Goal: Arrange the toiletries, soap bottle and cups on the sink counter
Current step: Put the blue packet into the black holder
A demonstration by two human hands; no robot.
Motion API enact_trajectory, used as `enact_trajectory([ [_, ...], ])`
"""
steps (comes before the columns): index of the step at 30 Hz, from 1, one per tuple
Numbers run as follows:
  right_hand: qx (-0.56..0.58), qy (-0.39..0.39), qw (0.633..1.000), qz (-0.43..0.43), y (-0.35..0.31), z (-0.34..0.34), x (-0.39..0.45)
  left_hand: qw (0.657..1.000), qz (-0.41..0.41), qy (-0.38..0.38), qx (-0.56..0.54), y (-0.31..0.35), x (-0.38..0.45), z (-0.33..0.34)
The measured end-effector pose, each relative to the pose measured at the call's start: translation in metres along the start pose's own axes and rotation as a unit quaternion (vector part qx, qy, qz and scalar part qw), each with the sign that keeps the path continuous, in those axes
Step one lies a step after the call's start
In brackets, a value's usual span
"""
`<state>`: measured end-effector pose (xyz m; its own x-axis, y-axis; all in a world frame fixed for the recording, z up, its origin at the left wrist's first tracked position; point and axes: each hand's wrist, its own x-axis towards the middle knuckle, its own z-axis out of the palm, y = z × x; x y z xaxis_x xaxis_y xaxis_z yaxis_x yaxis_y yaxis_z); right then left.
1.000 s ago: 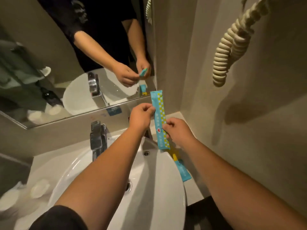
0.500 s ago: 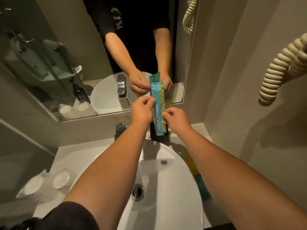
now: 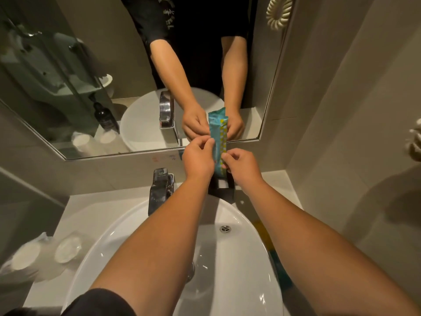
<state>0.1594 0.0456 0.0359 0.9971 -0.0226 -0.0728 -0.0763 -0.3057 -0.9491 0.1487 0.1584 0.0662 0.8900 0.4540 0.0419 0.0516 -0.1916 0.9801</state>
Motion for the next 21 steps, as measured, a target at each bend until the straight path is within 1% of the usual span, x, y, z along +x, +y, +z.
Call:
enact_trajectory([
  [6, -0.062, -0.03, 0.997, 0.016, 0.009, -0.003, -0.003, 1.0, -0.019, -0.001, 0.022, -0.015, -0.007, -0.001],
  [10, -0.137, -0.046, 0.989, 0.018, 0.026, -0.003, -0.005, 0.998, -0.059, 0.0, 0.03, -0.033, -0.018, 0.0],
  [16, -0.202, -0.044, 0.977, 0.044, 0.044, -0.002, -0.007, 0.993, -0.099, -0.005, 0.058, -0.046, -0.028, 0.009],
  [21, -0.245, -0.05, 0.968, 0.029, 0.044, -0.003, -0.003, 0.993, -0.1, -0.007, 0.061, -0.051, -0.025, 0.012],
])
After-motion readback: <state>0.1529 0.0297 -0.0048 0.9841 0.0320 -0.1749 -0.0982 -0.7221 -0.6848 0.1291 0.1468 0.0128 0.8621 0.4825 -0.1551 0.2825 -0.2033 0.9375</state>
